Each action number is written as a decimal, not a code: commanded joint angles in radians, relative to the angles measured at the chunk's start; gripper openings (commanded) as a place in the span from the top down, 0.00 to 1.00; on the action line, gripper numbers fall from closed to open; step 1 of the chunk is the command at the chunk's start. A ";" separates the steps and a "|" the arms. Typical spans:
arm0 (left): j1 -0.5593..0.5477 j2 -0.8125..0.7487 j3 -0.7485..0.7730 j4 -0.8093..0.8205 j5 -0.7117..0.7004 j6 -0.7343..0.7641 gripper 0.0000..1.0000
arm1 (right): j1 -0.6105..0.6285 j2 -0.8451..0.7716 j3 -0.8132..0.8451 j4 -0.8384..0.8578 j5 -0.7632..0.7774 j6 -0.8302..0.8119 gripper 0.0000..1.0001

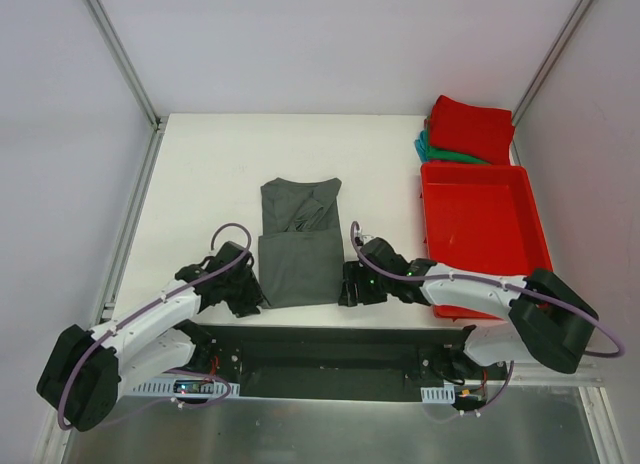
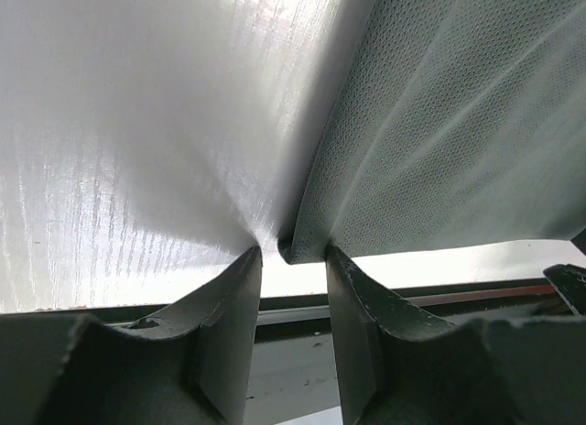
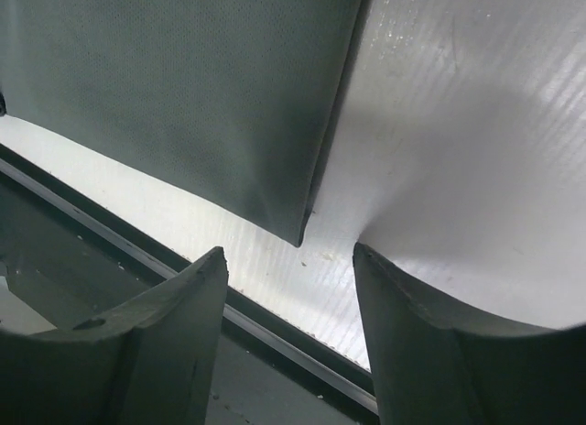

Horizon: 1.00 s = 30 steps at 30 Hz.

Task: Fold and stack the t-shirts
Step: Grab one side of the 2/3 rectangular tshirt with both arms

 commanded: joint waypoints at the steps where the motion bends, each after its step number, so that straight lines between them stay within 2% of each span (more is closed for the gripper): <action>1: -0.007 0.066 -0.032 -0.062 -0.062 0.006 0.66 | 0.023 0.054 0.035 0.017 0.030 0.042 0.42; 8: -0.007 0.180 -0.022 -0.010 -0.079 0.015 0.71 | 0.038 0.108 0.050 0.017 0.053 0.055 0.48; 10: -0.007 0.201 -0.019 0.002 -0.078 0.024 0.76 | 0.040 0.119 0.056 0.014 0.065 0.060 0.49; 11: -0.007 0.208 -0.018 0.010 -0.079 0.027 0.81 | 0.040 0.123 0.056 0.016 0.074 0.063 0.53; 13: -0.007 0.215 -0.016 0.016 -0.082 0.036 0.98 | 0.041 0.133 0.061 0.005 0.097 0.068 0.57; 14: -0.007 0.214 -0.018 0.018 -0.084 0.038 1.00 | 0.041 0.137 0.065 -0.006 0.100 0.068 0.58; 15: -0.007 0.208 -0.021 0.019 -0.084 0.039 1.00 | 0.041 0.140 0.070 -0.019 0.141 0.068 0.62; 20: -0.010 0.131 -0.039 0.027 -0.081 0.049 1.00 | 0.049 0.110 0.071 -0.039 0.137 0.045 0.90; 23: -0.029 0.030 -0.058 0.026 -0.049 0.055 1.00 | 0.058 0.050 0.053 -0.035 0.042 0.008 0.98; 30: -0.059 -0.260 -0.064 -0.083 0.019 0.006 1.00 | 0.066 -0.100 0.041 -0.061 -0.265 -0.079 0.99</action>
